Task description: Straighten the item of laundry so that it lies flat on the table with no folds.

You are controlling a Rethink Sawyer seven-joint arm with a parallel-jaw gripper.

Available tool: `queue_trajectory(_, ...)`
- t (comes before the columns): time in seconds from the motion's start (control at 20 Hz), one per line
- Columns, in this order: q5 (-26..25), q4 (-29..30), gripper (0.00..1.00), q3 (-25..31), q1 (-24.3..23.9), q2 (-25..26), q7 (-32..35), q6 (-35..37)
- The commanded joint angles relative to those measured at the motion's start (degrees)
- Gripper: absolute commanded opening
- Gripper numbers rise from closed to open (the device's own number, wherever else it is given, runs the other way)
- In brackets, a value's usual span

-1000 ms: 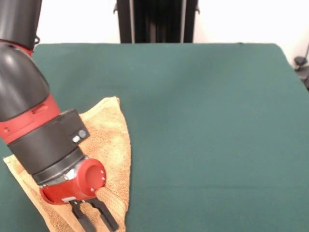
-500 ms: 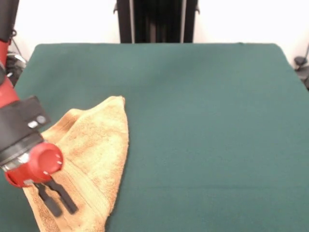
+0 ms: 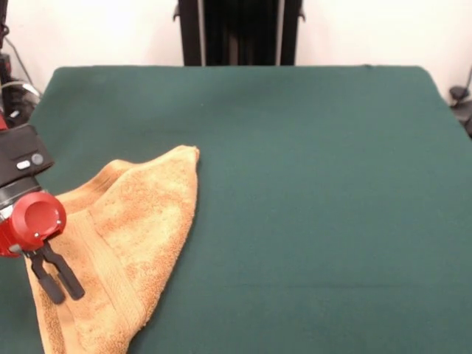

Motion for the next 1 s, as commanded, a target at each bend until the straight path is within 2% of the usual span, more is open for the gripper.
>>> queue_trajectory(0.05,-5.69,9.47,1.00,3.54,1.88,3.36,-1.08,-4.82)
queue_trajectory(0.5,-6.30,9.02,1.00,5.33,1.34,4.26,1.04,-6.27)
queue_trajectory(0.6,-7.11,10.20,1.00,5.30,1.19,3.65,2.68,-8.96)
queue_trajectory(0.65,-7.28,9.69,0.00,4.74,1.77,3.28,3.52,-9.13)
queue_trajectory(0.8,-8.66,10.51,0.00,2.61,2.79,1.90,4.79,-10.71)
queue_trajectory(1.0,-10.47,7.30,0.00,-1.20,4.39,2.25,3.57,-8.35)
